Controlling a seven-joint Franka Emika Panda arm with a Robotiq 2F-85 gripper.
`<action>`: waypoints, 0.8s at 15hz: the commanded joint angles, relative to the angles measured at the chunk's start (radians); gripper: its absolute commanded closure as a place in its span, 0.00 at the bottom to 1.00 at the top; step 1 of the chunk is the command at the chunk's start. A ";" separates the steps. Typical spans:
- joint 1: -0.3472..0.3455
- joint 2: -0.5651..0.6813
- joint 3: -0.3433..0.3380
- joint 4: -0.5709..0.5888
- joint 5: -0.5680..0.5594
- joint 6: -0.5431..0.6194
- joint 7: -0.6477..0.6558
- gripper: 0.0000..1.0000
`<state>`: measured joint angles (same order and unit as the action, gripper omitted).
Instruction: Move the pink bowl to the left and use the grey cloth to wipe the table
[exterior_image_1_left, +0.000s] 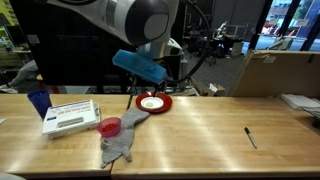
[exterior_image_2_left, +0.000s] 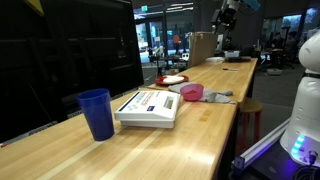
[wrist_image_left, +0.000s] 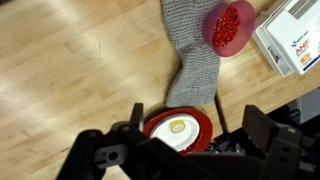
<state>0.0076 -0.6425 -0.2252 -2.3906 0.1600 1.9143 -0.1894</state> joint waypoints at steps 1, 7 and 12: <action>0.011 0.022 0.025 -0.043 0.054 -0.029 -0.028 0.00; 0.060 0.067 0.094 -0.120 0.135 -0.044 -0.043 0.00; 0.071 0.091 0.178 -0.175 0.128 0.018 0.005 0.00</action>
<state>0.0753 -0.5537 -0.0883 -2.5390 0.2802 1.8958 -0.2095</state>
